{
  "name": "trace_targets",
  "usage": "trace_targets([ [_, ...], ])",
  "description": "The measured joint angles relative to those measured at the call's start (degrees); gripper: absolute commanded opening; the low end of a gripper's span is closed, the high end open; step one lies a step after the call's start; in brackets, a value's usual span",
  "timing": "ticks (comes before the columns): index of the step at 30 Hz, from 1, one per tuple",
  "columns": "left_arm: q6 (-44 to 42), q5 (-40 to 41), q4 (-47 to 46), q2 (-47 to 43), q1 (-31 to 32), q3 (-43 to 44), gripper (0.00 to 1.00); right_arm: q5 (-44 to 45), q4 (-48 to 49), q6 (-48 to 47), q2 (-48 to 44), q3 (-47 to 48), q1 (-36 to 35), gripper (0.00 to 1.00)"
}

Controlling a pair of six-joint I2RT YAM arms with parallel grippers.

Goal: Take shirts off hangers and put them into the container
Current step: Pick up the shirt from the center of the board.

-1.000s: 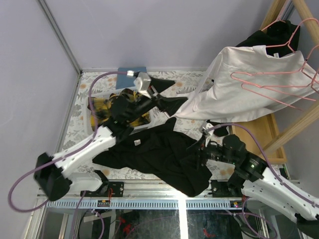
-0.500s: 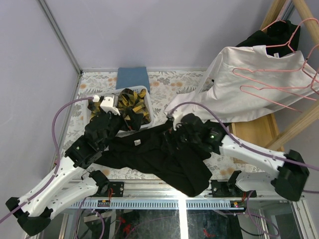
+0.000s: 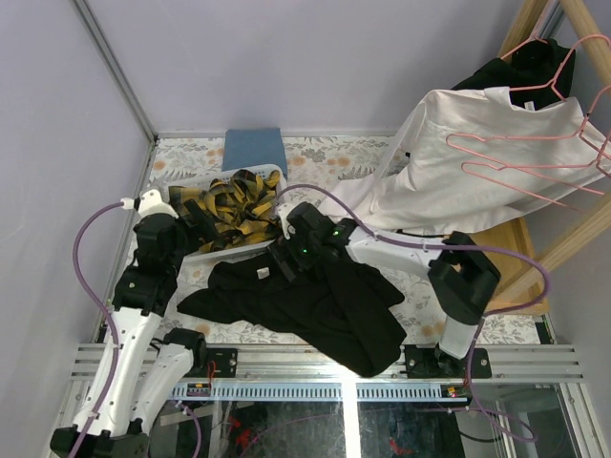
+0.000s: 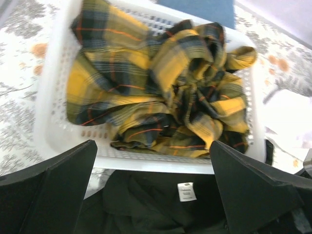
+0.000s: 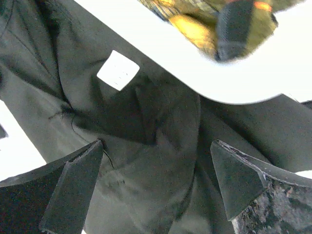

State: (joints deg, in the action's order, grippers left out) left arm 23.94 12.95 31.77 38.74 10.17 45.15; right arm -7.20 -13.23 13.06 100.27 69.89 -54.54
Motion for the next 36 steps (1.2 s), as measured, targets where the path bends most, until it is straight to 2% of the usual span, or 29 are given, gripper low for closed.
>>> trace_targets([
  [5,0.9,0.6,3.1,-0.6,-2.8,-0.1,1.0,0.3,-3.7,-3.2,8.7,7.9,-1.8,0.99],
  [9,2.0,2.6,3.8,-6.3,-2.8,-0.7,1.0,2.3,-7.0,-5.2,14.5,12.4,-4.4,1.0],
  [11,2.6,4.2,4.2,-9.7,-2.8,-0.8,1.0,4.4,-8.0,-5.9,16.0,12.5,-6.2,0.96],
  [13,3.3,5.5,4.4,-11.2,-2.8,-0.8,1.0,5.5,-8.1,-6.0,16.4,11.9,-7.5,0.86],
  [16,3.9,6.9,4.9,-12.2,-2.8,-1.0,1.0,7.7,-5.2,-6.0,15.0,8.4,-9.0,0.61],
  [20,4.4,7.6,5.6,-11.8,-2.8,-1.4,1.0,8.2,-1.0,-4.7,11.0,1.9,-9.5,0.28],
  [24,4.5,7.5,5.6,-11.2,-2.8,-1.6,1.0,8.2,0.4,-4.0,6.5,-2.4,-9.7,0.1],
  [29,4.5,7.5,5.6,-11.5,-2.8,-1.6,1.0,8.2,1.3,-4.5,-6.7,-5.3,-10.0,0.02],
  [36,4.5,7.6,5.6,-12.0,-2.8,-1.6,1.0,15.2,4.7,-6.3,-34.6,-8.6,-10.2,0.02],
])
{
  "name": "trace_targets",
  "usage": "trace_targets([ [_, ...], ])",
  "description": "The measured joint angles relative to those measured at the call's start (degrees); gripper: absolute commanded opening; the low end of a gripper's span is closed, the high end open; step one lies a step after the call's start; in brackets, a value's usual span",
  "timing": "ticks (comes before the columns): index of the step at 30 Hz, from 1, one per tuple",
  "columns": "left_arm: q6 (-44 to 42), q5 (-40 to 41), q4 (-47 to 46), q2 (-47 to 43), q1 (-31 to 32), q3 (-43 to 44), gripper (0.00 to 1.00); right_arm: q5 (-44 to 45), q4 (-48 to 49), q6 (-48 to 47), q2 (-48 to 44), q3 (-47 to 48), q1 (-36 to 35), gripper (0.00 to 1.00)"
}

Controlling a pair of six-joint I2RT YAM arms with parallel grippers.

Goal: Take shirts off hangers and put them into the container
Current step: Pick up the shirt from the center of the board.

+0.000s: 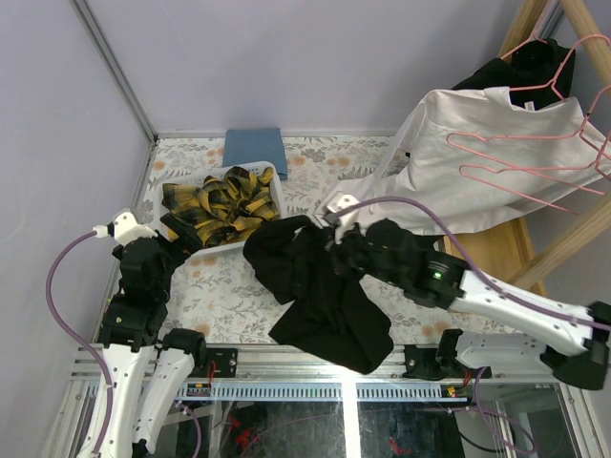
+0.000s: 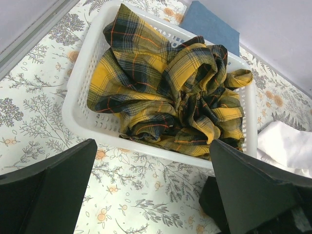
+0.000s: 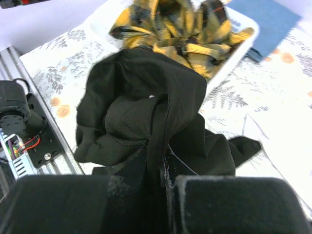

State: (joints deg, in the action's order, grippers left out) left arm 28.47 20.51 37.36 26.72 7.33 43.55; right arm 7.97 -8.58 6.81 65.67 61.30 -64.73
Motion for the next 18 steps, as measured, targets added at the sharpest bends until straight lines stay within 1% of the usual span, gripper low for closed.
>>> trace_targets([
  [3,0.0,0.0,0.0,0.0,0.0,-0.2,1.0,4.9,-2.9,1.9,-7.9,-3.9,0.0,0.02],
  [4,0.0,0.0,0.0,0.0,0.0,-0.2,1.0,5.8,-4.2,3.1,-9.4,-5.4,0.0,0.04],
  [6,0.0,-0.1,0.0,0.2,0.0,-0.3,1.0,6.7,-8.3,7.1,-12.3,-9.8,0.0,0.14],
  [9,0.0,-0.3,0.0,0.5,0.0,-0.3,1.0,4.5,-12.6,12.4,-12.6,-15.9,0.0,0.33],
  [11,0.0,-0.6,0.0,0.8,0.0,-0.3,1.0,2.8,-14.5,14.9,-10.4,-18.9,0.0,0.51],
  [12,0.0,-0.6,0.0,0.9,0.0,-0.3,1.0,2.0,-15.9,16.0,-8.2,-19.8,0.0,0.63],
  [13,0.0,-0.8,0.0,1.1,0.0,-0.3,1.0,1.7,-16.7,16.8,-6.3,-19.9,0.0,0.72],
  [14,0.0,-0.9,0.0,1.1,0.0,-0.3,1.0,1.5,-16.9,17.2,-3.6,-19.8,0.0,0.79],
  [16,0.0,-1.0,0.0,1.2,0.0,-0.3,1.0,1.3,-17.6,17.9,0.7,-18.6,0.0,0.88],
  [18,0.0,-1.2,0.0,1.2,0.0,-0.3,1.0,0.8,-17.9,17.8,4.2,-16.6,0.0,0.93],
])
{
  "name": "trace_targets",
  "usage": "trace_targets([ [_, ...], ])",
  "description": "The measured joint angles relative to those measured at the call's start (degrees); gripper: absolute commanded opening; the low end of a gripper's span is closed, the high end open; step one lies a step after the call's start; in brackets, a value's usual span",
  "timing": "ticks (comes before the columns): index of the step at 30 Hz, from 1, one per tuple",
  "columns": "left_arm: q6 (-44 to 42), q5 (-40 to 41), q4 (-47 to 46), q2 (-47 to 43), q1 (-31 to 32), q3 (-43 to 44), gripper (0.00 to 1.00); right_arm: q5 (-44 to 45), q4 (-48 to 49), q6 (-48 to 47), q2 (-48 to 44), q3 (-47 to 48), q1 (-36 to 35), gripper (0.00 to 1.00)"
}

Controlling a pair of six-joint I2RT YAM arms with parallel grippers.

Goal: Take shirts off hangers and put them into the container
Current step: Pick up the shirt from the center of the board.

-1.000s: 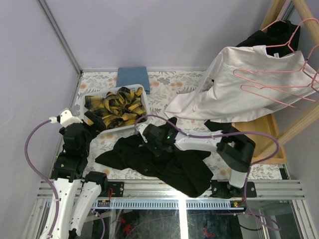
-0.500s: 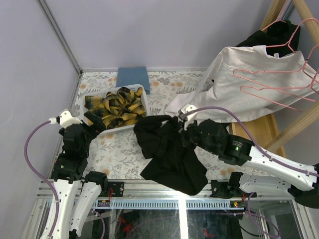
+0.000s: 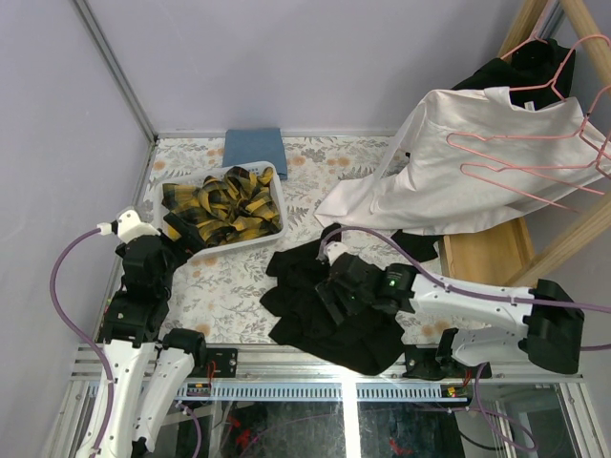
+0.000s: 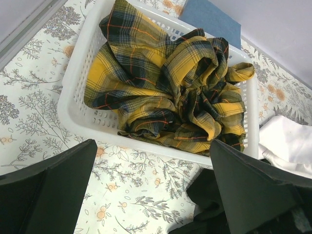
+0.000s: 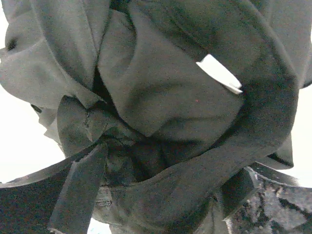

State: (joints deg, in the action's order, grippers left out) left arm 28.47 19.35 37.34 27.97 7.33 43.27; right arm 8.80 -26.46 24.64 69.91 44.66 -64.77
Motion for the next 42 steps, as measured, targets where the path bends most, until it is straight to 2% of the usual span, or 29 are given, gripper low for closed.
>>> trace_targets([
  [3,0.0,-0.2,0.0,0.0,0.0,0.0,1.0,-1.3,0.5,-1.0,3.7,3.1,0.0,1.0],
  [8,0.0,-0.5,0.0,0.2,0.0,0.0,1.0,-2.4,3.2,-2.8,9.2,5.2,0.0,0.99],
  [15,0.0,-0.6,0.0,0.2,0.0,0.0,1.0,-1.7,4.1,-3.1,23.7,7.7,0.0,0.98],
  [17,0.0,-0.7,0.0,0.2,0.0,0.0,1.0,-1.0,5.1,-3.0,25.5,9.0,0.0,0.87],
  [22,0.0,-1.0,0.0,0.4,0.0,-0.1,1.0,1.0,8.2,-1.6,25.8,8.5,-0.4,0.33],
  [24,0.0,-1.1,0.0,0.4,0.0,-0.2,1.0,2.7,10.8,-0.9,24.8,7.0,-0.8,0.23],
  [26,0.0,-1.2,0.0,0.4,0.0,-0.3,1.0,4.3,12.5,-0.7,22.9,4.9,-1.2,0.05],
  [27,0.0,-1.2,0.0,0.4,0.0,-0.3,1.0,4.9,12.7,-1.0,21.8,4.0,-1.4,0.01],
  [33,0.0,-1.2,0.0,0.4,0.0,-0.3,1.0,8.3,12.8,-4.2,7.1,-1.2,-1.6,0.0],
  [38,0.0,-1.2,0.0,0.4,0.0,-0.3,1.0,9.8,20.4,-8.7,-8.4,-1.4,-1.6,0.0],
  [42,0.0,-1.1,0.0,0.3,0.0,-0.3,1.0,11.8,25.5,-12.5,-13.0,0.0,-1.6,0.0],
])
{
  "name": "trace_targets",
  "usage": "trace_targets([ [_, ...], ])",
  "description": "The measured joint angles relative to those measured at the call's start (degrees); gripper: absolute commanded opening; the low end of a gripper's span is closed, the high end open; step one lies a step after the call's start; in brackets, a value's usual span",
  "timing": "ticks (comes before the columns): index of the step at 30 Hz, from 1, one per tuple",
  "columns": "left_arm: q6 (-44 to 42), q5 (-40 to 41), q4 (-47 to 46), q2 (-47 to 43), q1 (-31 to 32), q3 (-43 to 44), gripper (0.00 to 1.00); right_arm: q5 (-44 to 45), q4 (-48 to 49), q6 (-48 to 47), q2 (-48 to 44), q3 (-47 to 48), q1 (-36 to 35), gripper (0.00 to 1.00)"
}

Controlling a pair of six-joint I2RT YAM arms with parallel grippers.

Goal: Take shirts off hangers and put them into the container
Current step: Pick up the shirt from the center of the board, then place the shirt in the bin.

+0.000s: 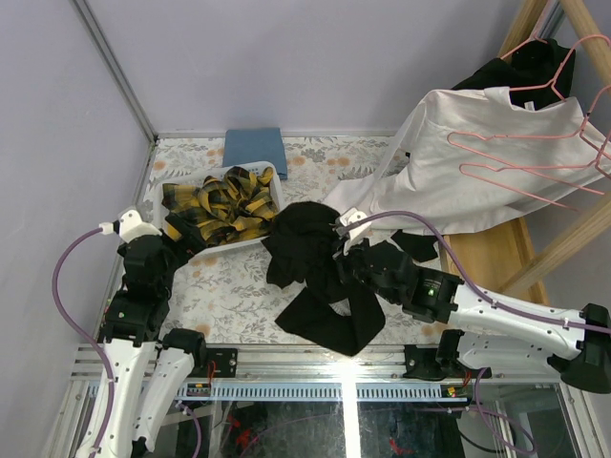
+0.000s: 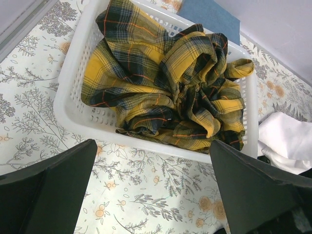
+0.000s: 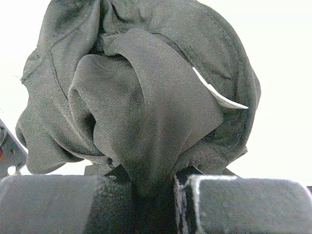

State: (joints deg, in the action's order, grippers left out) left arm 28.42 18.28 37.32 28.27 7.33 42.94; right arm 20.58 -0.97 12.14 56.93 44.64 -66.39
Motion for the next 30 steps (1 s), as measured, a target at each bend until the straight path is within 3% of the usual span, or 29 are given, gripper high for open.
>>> trace_targets([
  [6,0.1,1.4,0.0,-1.7,0.0,0.0,1.0,2.6,3.9,-5.0,5.8,7.1,0.0,0.0],
  [21,2.9,10.0,1.4,-10.5,0.0,0.0,1.0,-1.9,5.4,-13.1,33.7,44.8,2.9,0.0],
  [25,3.4,11.2,1.8,-12.3,0.0,0.0,1.0,-6.7,5.9,-13.4,44.5,54.7,6.8,0.0],
  [30,4.0,12.3,2.4,-13.3,0.0,0.0,1.0,-16.8,1.0,-15.4,66.4,72.3,10.3,0.0],
])
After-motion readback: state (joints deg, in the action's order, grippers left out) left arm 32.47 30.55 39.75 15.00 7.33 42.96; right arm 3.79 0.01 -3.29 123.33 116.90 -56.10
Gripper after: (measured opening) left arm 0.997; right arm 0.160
